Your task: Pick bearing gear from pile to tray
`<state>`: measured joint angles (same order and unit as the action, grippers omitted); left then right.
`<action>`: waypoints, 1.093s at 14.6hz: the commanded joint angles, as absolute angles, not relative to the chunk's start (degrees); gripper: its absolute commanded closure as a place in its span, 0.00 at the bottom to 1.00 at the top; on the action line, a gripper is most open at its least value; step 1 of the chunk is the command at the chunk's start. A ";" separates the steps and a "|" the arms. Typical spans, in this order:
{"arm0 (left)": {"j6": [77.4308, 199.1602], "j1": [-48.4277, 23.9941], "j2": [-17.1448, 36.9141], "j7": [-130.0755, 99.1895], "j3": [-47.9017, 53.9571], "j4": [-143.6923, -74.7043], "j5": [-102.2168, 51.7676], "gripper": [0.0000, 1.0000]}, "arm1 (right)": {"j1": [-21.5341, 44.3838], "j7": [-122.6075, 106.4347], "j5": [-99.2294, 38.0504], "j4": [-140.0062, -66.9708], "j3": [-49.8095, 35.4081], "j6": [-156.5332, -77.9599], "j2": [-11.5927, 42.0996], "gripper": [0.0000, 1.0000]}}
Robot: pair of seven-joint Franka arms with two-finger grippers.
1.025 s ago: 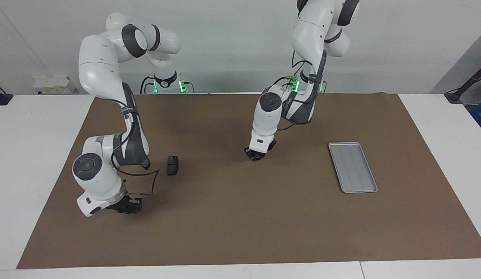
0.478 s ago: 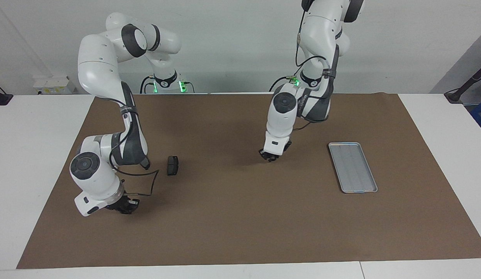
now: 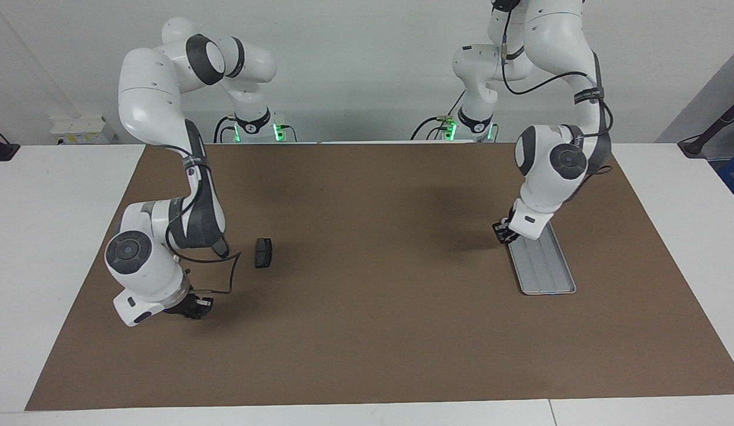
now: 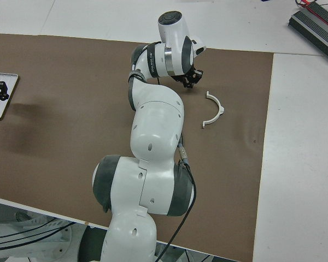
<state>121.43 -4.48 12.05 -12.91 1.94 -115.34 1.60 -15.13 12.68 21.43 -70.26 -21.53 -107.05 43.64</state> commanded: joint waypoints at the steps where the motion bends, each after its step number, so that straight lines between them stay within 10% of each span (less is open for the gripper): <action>1: 122.34 -0.98 9.93 -5.64 2.81 -118.82 2.20 0.96 | -12.23 13.88 17.86 -71.37 -21.80 -98.56 34.83 1.00; 8: 128.57 2.37 7.91 -1.14 2.72 -125.41 2.20 0.96 | 0.76 45.55 2.91 -71.37 -21.88 -88.33 24.96 1.00; 16: 130.34 4.66 7.29 0.09 2.81 -127.62 2.11 0.95 | 18.97 82.60 3.34 -75.56 -21.97 -101.92 26.89 1.00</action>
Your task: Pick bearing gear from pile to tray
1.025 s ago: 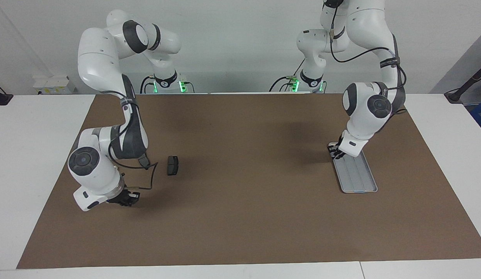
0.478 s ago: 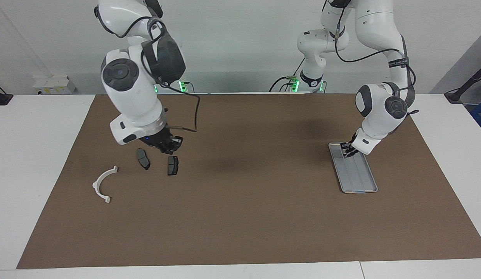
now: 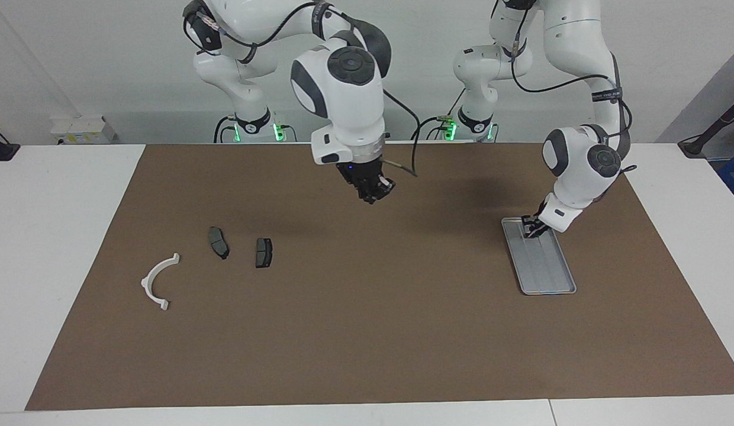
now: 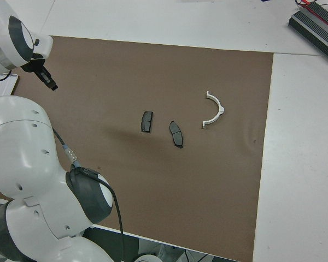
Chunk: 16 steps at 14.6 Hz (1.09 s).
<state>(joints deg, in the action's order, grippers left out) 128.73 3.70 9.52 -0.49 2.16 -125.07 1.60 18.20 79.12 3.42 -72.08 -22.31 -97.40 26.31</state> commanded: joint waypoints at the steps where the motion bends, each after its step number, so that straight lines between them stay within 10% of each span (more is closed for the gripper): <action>1: 130.34 4.40 7.29 -0.09 2.90 -127.70 2.11 0.94 | 19.94 84.10 3.43 -78.28 -21.89 -105.43 26.89 1.00; 11: 133.15 3.69 6.42 -2.20 2.90 -130.78 0.01 0.88 | 24.43 95.01 17.05 -85.25 -21.71 -124.71 37.88 1.00; 12: 133.24 3.69 6.42 -2.20 2.90 -130.78 -0.09 0.75 | 24.43 95.01 17.22 -85.78 -21.71 -125.67 37.88 1.00; 14: 132.81 3.87 6.50 -2.02 2.90 -130.26 -0.09 0.02 | 24.43 95.18 17.40 -88.32 -21.45 -129.26 37.88 1.00; 16: 131.93 4.57 5.89 -2.02 2.90 -128.16 -0.09 0.00 | 24.17 95.36 18.88 -90.25 -21.36 -131.04 38.23 1.00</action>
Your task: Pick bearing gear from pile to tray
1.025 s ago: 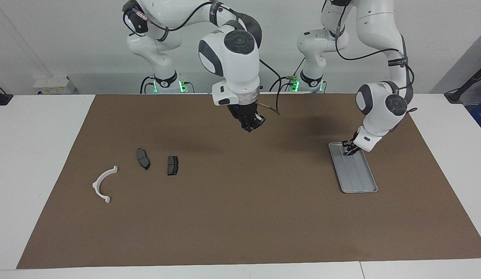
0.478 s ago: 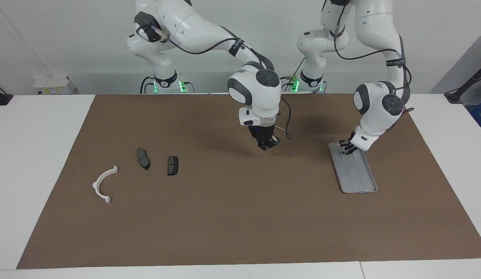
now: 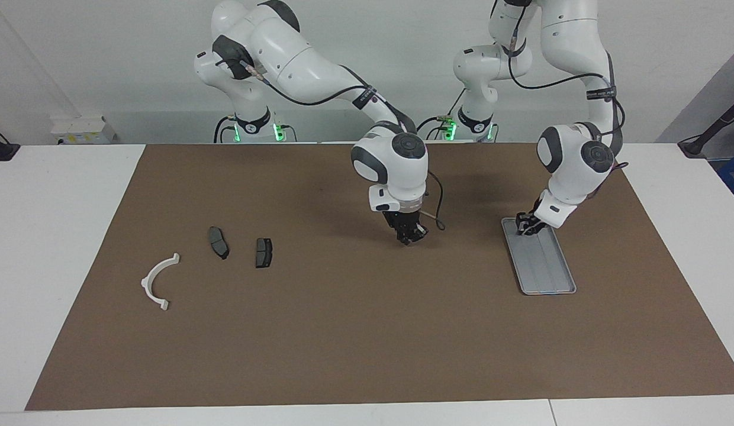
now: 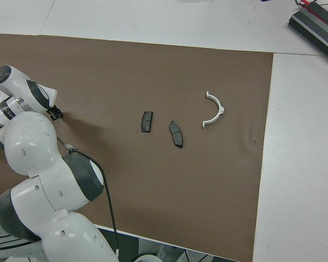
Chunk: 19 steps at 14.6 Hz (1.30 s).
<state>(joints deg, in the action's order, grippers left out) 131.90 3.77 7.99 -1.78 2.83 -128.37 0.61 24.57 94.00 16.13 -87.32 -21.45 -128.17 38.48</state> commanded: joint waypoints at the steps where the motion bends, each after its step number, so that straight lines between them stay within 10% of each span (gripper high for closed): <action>1: 129.49 4.92 3.71 -2.02 2.90 -126.14 -0.09 0.00 | 23.91 95.54 19.42 -90.96 -21.36 -131.57 38.23 1.00; 4: 120.96 5.80 1.41 -2.11 2.46 -119.29 -0.09 0.00 | 23.64 95.98 19.51 -90.97 -21.36 -131.23 38.15 1.00; 5: 119.55 5.37 1.75 -2.28 2.46 -117.88 -0.09 0.00 | 23.56 96.06 19.51 -90.71 -21.36 -130.61 38.14 0.40; 6: 119.53 5.01 1.93 -2.37 2.55 -117.77 -0.09 0.00 | 23.55 95.98 19.60 -90.09 -21.27 -129.39 38.14 0.00; 13: 121.19 -5.86 2.28 -17.29 2.73 -117.51 -0.09 0.00 | 19.09 86.09 12.42 -72.62 -21.97 -108.84 36.31 0.00; 19: 128.21 -20.71 6.66 -38.46 2.90 -117.60 -0.09 0.00 | 7.58 47.80 9.58 -72.42 -21.89 -98.54 25.94 0.00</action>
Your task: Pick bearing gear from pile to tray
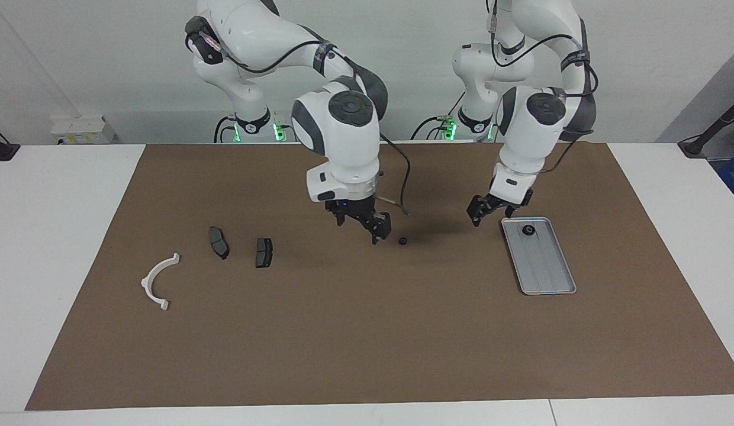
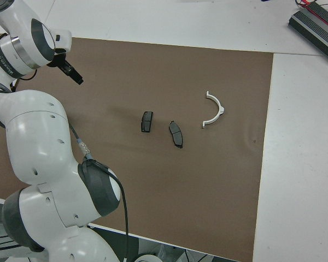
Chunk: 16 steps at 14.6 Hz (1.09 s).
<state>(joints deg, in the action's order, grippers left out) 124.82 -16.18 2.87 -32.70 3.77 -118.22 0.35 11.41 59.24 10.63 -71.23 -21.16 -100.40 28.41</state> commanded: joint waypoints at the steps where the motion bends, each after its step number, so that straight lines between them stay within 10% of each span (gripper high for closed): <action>1: 130.93 -23.70 9.38 -42.76 2.73 -117.08 0.00 0.00 | 5.30 39.55 9.58 -72.51 -21.88 -97.39 24.80 0.00; 6: 132.36 -29.35 20.56 -51.94 2.64 -108.64 0.44 0.00 | -3.68 15.05 9.58 -72.95 -21.88 -93.70 21.10 0.00; 16: 132.63 -32.17 21.45 -53.79 2.81 -110.56 0.53 0.29 | -6.42 -2.36 7.66 -74.52 -17.60 -91.58 15.40 0.00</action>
